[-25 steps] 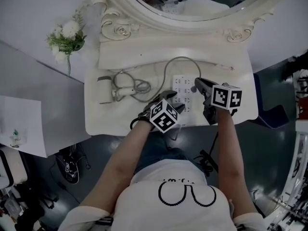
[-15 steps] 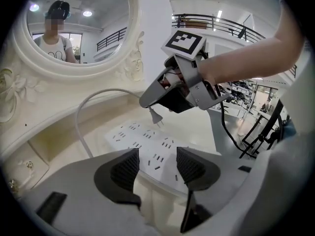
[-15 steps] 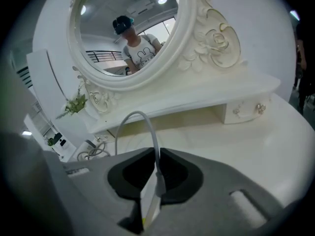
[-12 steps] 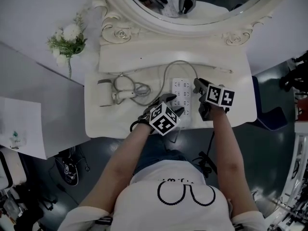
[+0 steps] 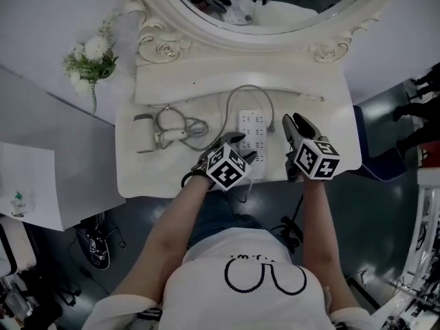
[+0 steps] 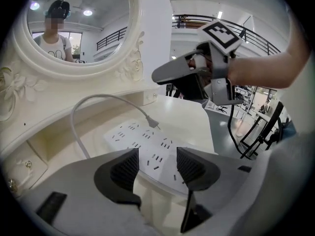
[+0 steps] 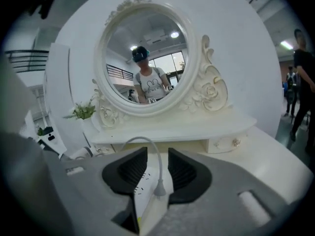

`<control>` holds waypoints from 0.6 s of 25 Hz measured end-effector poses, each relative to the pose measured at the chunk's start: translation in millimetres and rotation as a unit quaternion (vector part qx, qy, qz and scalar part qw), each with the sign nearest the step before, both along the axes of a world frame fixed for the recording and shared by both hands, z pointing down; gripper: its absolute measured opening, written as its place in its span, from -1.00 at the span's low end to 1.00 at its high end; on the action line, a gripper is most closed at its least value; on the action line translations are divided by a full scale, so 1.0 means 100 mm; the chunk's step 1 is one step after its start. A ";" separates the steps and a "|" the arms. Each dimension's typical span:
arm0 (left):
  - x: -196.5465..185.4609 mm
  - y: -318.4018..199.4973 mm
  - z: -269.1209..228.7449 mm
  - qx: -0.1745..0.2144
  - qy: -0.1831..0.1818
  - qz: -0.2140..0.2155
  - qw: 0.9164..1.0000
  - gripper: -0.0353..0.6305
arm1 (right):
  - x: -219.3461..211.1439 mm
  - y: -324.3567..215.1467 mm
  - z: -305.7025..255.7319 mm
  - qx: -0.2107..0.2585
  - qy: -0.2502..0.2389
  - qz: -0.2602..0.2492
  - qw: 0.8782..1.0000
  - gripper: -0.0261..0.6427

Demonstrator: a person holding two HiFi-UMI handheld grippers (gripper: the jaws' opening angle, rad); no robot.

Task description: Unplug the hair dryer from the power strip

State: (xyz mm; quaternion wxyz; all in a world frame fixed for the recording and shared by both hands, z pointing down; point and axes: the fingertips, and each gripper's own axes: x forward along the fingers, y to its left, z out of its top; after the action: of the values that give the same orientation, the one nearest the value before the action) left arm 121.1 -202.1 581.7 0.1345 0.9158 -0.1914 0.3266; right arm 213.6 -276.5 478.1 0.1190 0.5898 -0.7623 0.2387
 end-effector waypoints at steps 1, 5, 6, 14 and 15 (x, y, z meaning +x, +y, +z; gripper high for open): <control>0.00 0.01 -0.03 -0.009 0.006 -0.001 1.000 -0.18 | -0.01 0.08 -0.06 0.014 0.011 -0.006 1.000 -0.58; -0.04 -0.05 -0.37 0.004 0.052 -0.036 0.998 -0.18 | -0.05 0.34 -0.33 0.067 0.033 -0.024 0.997 -0.92; -0.07 -0.07 -0.48 0.017 0.061 -0.049 0.997 -0.18 | -0.06 0.40 -0.41 0.079 0.034 -0.025 0.996 -0.92; -0.50 -0.15 -1.42 0.120 0.173 -0.166 0.963 -0.19 | -0.06 0.78 -0.91 0.152 0.080 -0.021 0.985 -0.92; -0.55 -0.14 -1.52 0.132 0.183 -0.176 0.958 -0.18 | -0.06 0.83 -0.97 0.158 0.086 -0.022 0.983 -0.92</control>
State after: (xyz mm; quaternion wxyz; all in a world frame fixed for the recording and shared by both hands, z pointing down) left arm 65.7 -216.2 430.0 0.1005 0.9213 -0.3631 0.0965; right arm 207.9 -193.7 381.2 0.0943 0.6028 -0.7899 0.0611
